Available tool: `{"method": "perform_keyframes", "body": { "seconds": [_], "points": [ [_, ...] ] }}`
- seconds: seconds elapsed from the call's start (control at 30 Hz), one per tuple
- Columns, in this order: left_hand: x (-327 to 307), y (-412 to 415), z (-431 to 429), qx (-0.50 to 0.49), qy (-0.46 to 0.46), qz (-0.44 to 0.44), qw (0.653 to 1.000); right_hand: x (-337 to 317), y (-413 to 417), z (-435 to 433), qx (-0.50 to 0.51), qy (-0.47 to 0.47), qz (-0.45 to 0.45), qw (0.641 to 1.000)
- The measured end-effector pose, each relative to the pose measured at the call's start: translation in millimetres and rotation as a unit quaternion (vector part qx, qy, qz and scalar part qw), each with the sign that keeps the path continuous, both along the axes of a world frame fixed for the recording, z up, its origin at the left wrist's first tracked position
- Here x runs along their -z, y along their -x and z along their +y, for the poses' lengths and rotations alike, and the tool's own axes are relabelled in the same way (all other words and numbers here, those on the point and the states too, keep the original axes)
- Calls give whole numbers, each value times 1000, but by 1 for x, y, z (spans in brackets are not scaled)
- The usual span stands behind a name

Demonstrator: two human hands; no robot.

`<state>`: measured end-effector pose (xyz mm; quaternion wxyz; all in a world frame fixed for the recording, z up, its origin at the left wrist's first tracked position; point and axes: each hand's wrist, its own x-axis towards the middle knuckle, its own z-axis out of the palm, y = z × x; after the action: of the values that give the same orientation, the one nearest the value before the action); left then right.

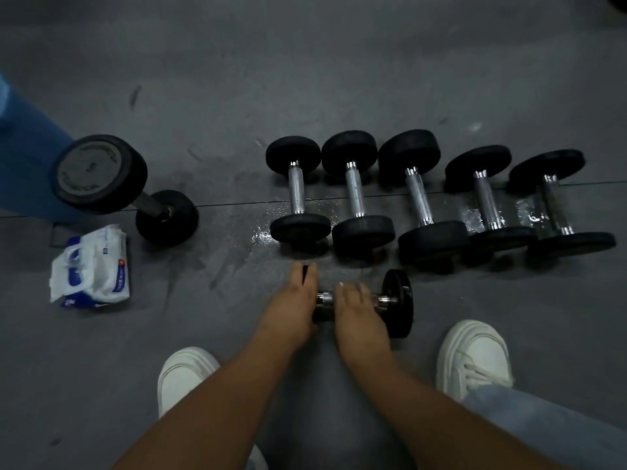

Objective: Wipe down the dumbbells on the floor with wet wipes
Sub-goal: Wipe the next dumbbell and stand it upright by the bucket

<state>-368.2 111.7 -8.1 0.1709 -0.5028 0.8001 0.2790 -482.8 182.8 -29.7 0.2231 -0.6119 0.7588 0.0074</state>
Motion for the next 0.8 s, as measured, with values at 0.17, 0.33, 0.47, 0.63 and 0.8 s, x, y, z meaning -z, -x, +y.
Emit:
{"method": "perform_keyframes", "body": {
  "seconds": [0.17,0.33,0.47,0.63,0.8],
  "points": [
    [4,-1,-2,-1,-4,0,1000,0,15,1,52,-19,-18,998],
    [7,-6,1,2,-4,34,999,-5,8,-8,-5,-9,-71,997],
    [12,-10,-1,-11,-2,81,997,-6,14,-5,53,-31,-48,997],
    [15,-20,1,-109,-65,174,977,-10,27,-5,61,-24,-111,992],
    [14,-24,-1,-137,-153,197,959,-8,-5,4,-5,-3,-92,996]
  ]
}}
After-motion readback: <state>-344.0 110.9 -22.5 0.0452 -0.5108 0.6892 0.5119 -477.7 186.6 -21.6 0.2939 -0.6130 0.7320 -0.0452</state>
